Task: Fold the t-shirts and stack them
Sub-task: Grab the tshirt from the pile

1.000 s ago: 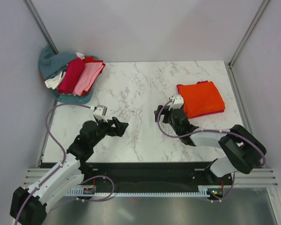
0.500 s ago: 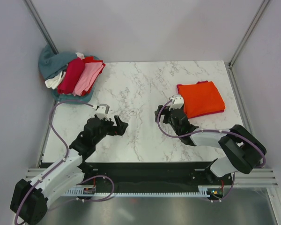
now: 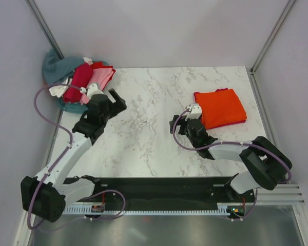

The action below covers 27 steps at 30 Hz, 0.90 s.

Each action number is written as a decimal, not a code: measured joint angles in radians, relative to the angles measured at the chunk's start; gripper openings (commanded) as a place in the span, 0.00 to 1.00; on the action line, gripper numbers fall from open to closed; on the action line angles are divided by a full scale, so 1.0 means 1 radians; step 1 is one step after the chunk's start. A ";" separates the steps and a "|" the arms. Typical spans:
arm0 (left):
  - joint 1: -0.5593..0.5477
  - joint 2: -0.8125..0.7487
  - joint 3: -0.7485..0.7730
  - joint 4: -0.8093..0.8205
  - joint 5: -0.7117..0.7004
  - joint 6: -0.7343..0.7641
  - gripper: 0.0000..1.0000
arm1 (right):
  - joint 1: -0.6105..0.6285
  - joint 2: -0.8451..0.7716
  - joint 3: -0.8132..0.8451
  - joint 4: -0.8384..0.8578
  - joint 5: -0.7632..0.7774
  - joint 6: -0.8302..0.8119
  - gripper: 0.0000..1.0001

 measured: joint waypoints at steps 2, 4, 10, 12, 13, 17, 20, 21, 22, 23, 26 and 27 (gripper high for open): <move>0.076 0.067 0.120 -0.044 -0.018 -0.021 0.98 | 0.000 0.000 0.000 -0.001 0.000 0.002 0.98; 0.153 0.141 0.226 -0.070 -0.043 -0.053 0.93 | 0.000 0.000 0.000 -0.002 0.000 0.006 0.98; 0.281 0.330 0.346 -0.122 -0.098 -0.242 0.81 | 0.000 0.000 0.000 -0.002 0.000 0.016 0.98; 0.297 0.377 0.346 -0.147 -0.123 -0.329 0.81 | 0.000 0.000 0.000 -0.002 0.000 0.018 0.98; 0.299 0.399 0.346 -0.157 -0.142 -0.370 0.81 | 0.000 0.000 0.000 -0.002 0.000 0.019 0.98; 0.300 0.489 0.371 -0.190 -0.192 -0.462 0.80 | 0.000 0.000 0.000 -0.003 0.000 0.021 0.98; 0.301 0.550 0.407 -0.191 -0.237 -0.484 0.80 | 0.000 0.000 0.000 -0.002 0.000 0.021 0.98; 0.302 0.561 0.413 -0.191 -0.250 -0.493 0.79 | 0.000 0.001 0.000 -0.003 -0.001 0.021 0.98; 0.304 0.569 0.417 -0.192 -0.258 -0.501 0.78 | 0.000 0.001 0.000 -0.003 0.000 0.021 0.98; 0.308 0.577 0.420 -0.192 -0.270 -0.508 0.75 | 0.000 0.001 0.000 -0.003 0.000 0.021 0.98; 0.320 0.605 0.443 -0.191 -0.300 -0.513 0.63 | 0.000 0.001 0.000 -0.003 -0.001 0.021 0.98; 0.322 0.618 0.456 -0.188 -0.310 -0.513 0.60 | 0.000 0.001 0.000 -0.003 -0.001 0.021 0.98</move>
